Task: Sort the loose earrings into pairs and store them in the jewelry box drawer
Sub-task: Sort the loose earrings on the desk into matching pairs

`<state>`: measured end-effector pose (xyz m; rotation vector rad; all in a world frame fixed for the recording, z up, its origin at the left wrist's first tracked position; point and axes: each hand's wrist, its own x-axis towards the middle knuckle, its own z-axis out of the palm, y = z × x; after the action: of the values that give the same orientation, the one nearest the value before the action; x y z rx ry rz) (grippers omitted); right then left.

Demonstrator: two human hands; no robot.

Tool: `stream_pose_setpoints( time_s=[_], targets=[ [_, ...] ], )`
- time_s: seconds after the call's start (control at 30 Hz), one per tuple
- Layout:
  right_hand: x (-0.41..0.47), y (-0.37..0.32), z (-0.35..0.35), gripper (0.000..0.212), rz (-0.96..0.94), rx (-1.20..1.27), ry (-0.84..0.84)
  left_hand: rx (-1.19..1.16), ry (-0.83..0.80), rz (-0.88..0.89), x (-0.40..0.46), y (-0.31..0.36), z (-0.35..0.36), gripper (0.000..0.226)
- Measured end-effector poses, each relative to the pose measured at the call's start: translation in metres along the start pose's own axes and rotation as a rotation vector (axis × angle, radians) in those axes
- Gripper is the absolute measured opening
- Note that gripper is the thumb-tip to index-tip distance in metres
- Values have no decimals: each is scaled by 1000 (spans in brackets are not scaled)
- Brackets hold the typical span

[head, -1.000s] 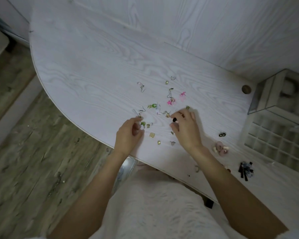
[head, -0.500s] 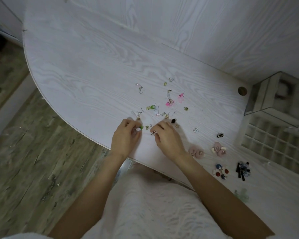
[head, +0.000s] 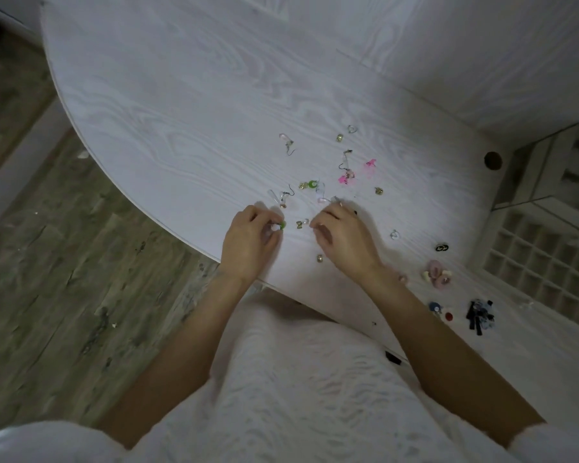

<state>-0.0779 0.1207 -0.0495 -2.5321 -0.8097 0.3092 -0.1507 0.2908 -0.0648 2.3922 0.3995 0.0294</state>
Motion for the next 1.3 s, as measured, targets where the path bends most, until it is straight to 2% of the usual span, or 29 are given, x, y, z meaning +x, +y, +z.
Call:
stream_pose_setpoints(
  time_s=[0.13,0.27,0.37,0.47,0.53,0.6,0.73,0.87,0.97,1.07,1.3],
  targets=[
    [28,0,-20,13,85,-48,154,-1,-5,20,0,3,-2,17],
    [62,-5,-25,28,164,-156,60,-30,-20,-12,-1,5,-4,16],
    [70,-6,-19,19,191,-199,2,-39,-22,-17,-2,4,-6,15],
    [69,-7,-14,16,172,-181,60,-46,-3,-29,-2,6,-8,13],
    [62,-7,-13,15,160,-96,132,-99,3,-60,-2,7,-9,11],
    [52,-10,-17,12,179,105,185,-179,13,-104,-3,7,-10,10],
    [26,-20,-30,11,350,515,236,-368,68,-158,-5,14,-13,8],
    [-7,-12,-38,11,457,648,300,-464,47,-145,-5,33,-10,12],
    [-29,16,-48,12,537,640,373,-503,-55,-65,2,62,3,14],
    [-43,55,-65,10,630,495,454,-483,-201,92,19,101,30,14],
    [-42,114,-79,12,662,220,344,-241,-360,259,57,163,103,16]
  ],
)
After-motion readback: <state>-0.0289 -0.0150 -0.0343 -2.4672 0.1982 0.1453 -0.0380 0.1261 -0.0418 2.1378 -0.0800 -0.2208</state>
